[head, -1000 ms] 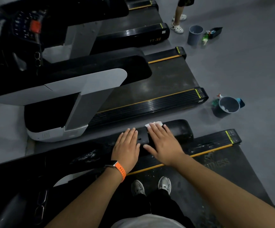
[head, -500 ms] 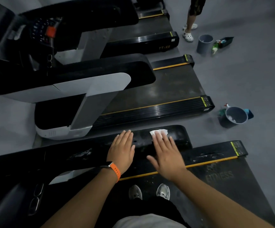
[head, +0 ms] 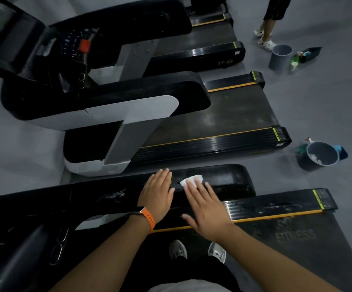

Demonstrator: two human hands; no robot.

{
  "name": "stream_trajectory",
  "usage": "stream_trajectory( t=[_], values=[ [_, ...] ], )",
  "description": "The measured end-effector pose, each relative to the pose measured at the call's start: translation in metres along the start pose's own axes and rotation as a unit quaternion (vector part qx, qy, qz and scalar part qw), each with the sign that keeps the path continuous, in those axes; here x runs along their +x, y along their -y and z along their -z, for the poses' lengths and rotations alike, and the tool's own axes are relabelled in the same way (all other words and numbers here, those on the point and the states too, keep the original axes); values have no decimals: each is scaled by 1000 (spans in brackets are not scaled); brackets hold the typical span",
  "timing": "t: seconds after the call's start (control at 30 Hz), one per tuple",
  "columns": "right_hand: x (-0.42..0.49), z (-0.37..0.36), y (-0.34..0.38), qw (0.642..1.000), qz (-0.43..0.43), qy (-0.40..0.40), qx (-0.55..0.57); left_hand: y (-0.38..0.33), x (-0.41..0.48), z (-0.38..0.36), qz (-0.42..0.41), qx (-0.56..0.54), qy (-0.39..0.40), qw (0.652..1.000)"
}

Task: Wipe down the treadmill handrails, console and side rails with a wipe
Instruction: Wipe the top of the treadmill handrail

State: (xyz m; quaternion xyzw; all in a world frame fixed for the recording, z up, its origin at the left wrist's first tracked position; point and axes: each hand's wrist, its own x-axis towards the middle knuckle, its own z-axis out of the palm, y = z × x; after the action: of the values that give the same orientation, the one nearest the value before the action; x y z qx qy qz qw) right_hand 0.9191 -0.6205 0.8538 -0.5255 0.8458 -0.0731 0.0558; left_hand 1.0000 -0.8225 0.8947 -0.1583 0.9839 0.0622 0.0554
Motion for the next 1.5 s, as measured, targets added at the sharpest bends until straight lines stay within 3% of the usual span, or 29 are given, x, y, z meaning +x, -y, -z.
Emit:
stream_trajectory(
  t=[0.07, 0.27, 0.43, 0.63, 0.8, 0.97, 1.1, 1.27, 1.4, 1.5],
  values=[
    [5, 4, -6, 1000, 26, -8, -16, 5, -2, 3, 5, -3, 5, 1000],
    [-2, 6, -29, 997, -78, -7, 15, 23, -10, 8, 12, 0, 10, 1000],
    [27, 8, -3, 1000, -7, 4, 0, 32, -10, 6, -6, 3, 3, 1000],
    [37, 12, 2, 990, -139, -5, 34, 54, -13, 10, -55, 2, -4, 998],
    [62, 15, 30, 995, -90, 15, 28, 72, -11, 11, -89, 9, 7, 996],
    [57, 14, 36, 972, -231, 3, 34, 85, -8, 14, -136, 11, 23, 990],
    [60, 8, 60, 989, -147, 12, 16, 89, -6, 12, -153, 6, 23, 988],
    [38, -4, 64, 964, -257, -54, 44, 94, -5, 1, -169, 3, 12, 986],
    [33, -15, 83, 985, -162, -51, 13, 94, -6, -1, -166, -4, 8, 986],
    [22, -14, 72, 964, -257, -66, 14, 94, -4, 1, -171, -4, 13, 985]
  ],
)
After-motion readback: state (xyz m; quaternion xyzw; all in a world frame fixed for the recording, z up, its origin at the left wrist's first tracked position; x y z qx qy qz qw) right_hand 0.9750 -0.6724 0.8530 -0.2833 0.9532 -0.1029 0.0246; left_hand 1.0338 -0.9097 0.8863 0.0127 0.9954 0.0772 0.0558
